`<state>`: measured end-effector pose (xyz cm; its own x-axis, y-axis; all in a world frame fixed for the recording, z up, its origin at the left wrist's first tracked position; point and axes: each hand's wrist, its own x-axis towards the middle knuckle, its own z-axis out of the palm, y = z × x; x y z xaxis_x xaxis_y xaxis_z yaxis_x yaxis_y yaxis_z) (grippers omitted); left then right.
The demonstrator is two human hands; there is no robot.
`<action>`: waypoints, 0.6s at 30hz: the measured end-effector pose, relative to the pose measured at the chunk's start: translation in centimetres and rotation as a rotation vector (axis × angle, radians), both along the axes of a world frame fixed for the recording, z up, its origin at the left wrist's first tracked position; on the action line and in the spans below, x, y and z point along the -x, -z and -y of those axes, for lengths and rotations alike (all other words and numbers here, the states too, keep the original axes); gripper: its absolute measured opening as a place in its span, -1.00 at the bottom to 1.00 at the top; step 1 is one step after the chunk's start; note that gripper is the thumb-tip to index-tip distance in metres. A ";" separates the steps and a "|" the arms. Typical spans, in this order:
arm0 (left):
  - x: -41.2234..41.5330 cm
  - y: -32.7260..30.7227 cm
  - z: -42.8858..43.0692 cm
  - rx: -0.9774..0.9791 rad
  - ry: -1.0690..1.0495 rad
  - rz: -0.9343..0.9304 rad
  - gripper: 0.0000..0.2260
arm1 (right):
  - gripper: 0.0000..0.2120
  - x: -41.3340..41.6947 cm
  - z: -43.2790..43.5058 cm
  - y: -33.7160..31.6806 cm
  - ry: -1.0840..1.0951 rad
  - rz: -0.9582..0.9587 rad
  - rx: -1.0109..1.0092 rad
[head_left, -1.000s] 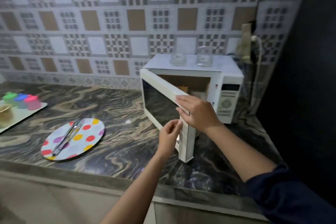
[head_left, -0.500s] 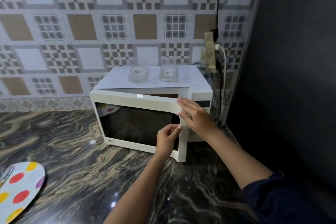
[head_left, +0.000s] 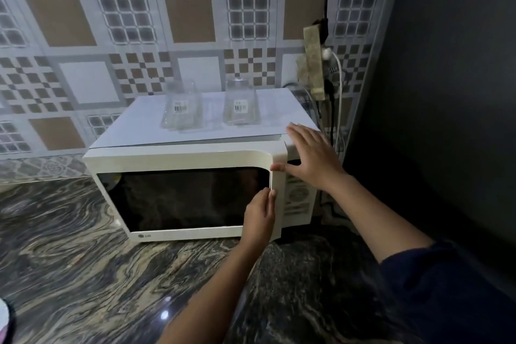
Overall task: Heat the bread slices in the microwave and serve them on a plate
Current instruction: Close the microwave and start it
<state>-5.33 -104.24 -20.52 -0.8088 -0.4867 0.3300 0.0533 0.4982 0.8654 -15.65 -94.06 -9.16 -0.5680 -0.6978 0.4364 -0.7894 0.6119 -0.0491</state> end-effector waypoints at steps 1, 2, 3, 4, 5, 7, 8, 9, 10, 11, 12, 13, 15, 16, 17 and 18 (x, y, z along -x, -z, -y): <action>0.1 0.1 0.0 0.043 -0.012 0.003 -0.71 | 0.13 0.1 0.1 0.2 0.003 -0.027 0.012; 0.2 0.0 0.0 0.079 -0.023 0.011 -0.71 | 0.12 0.3 0.2 0.4 0.007 -0.041 0.024; 0.4 0.0 0.0 0.114 -0.038 0.022 -0.71 | 0.10 0.4 0.4 0.5 0.011 -0.048 0.036; 0.5 -0.2 0.0 0.148 -0.060 0.029 -0.71 | 0.08 0.4 0.5 0.6 0.016 -0.051 0.049; 0.7 -0.3 -0.1 0.181 -0.089 0.029 -0.70 | 0.07 0.5 0.7 0.6 0.019 -0.058 0.061; 0.9 -0.6 -0.4 0.226 -0.141 0.030 -0.68 | 0.05 0.5 0.9 0.7 0.027 -0.070 0.071; 1.0 -0.7 -0.6 0.235 -0.160 0.039 -0.69 | 0.05 0.5 0.9 0.7 0.033 -0.074 0.067; 1.0 -0.7 -0.7 0.242 -0.172 0.051 -0.70 | 0.04 0.6 0.9 0.7 0.036 -0.078 0.064; 1.0 -0.7 -0.8 0.248 -0.181 0.058 -0.71 | 0.04 0.6 0.9 0.7 0.038 -0.080 0.061; 1.0 -0.7 -0.9 0.253 -0.189 0.060 -0.71 | 0.04 0.6 0.9 0.6 0.038 -0.083 0.058; 1.0 -0.8 -0.9 0.253 -0.194 0.058 -0.71 | 0.05 0.6 0.9 0.6 0.039 -0.084 0.057; 1.1 -0.9 -0.9 0.253 -0.193 0.055 -0.72 | 0.04 0.6 1.0 0.6 0.042 -0.086 0.061; 1.6 -1.1 -0.9 0.251 -0.196 0.059 -0.72 | 0.02 0.6 1.1 0.6 0.051 -0.085 0.086; 1.9 -1.1 -0.8 0.250 -0.200 0.061 -0.72 | 0.01 0.6 1.3 0.7 0.058 -0.081 0.101; 2.0 -1.1 -0.6 0.250 -0.203 0.057 -0.72 | -0.01 0.5 1.4 0.8 0.064 -0.082 0.113; 2.0 -1.1 -0.6 0.251 -0.201 0.053 -0.72 | -0.02 0.5 1.4 0.9 0.067 -0.082 0.120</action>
